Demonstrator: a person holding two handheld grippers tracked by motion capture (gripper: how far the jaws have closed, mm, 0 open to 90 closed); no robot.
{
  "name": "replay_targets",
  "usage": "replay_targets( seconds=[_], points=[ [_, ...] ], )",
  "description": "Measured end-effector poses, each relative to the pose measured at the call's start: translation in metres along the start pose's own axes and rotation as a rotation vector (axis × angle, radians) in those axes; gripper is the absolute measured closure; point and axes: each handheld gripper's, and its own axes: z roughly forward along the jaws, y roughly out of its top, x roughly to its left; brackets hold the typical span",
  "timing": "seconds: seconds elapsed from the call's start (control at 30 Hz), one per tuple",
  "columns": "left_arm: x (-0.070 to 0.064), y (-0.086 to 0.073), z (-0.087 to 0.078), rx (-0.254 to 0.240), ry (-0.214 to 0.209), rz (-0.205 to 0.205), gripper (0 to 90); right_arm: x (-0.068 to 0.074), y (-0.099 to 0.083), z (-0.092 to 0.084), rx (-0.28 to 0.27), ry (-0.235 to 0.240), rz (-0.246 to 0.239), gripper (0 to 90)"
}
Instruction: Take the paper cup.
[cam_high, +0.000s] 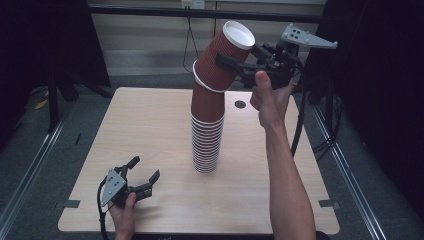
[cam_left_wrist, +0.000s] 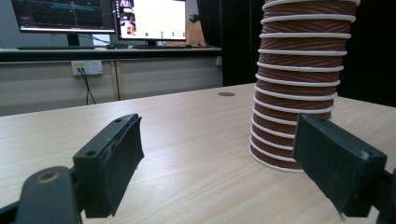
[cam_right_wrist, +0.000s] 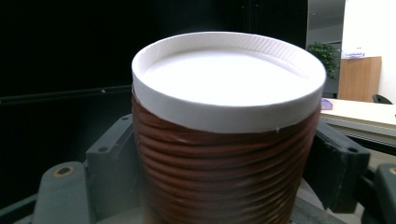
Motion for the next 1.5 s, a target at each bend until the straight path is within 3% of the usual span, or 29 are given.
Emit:
replay_targets(
  seconds=[0.27, 0.77, 1.17, 1.5],
  points=[
    [0.0, 0.0, 0.0, 0.0, 0.0, 0.0, 15.8, 0.0, 0.002, -0.012, -0.049, -0.006, 0.011, 21.2],
    [0.0, 0.0, 0.0, 0.001, 0.0, 0.001, 15.8, 0.0, 0.001, -0.048, -0.042, -0.062, 0.015, 21.2],
    [0.0, 0.0, 0.0, 0.001, -0.001, 0.002, 15.8, 0.005, -0.011, -0.078, -0.05, -0.106, 0.006, 21.2],
    [0.0, 0.0, 0.0, 0.003, -0.002, 0.006, 15.8, 0.005, -0.03, -0.09, -0.039, -0.122, 0.02, 21.3]
  ],
)
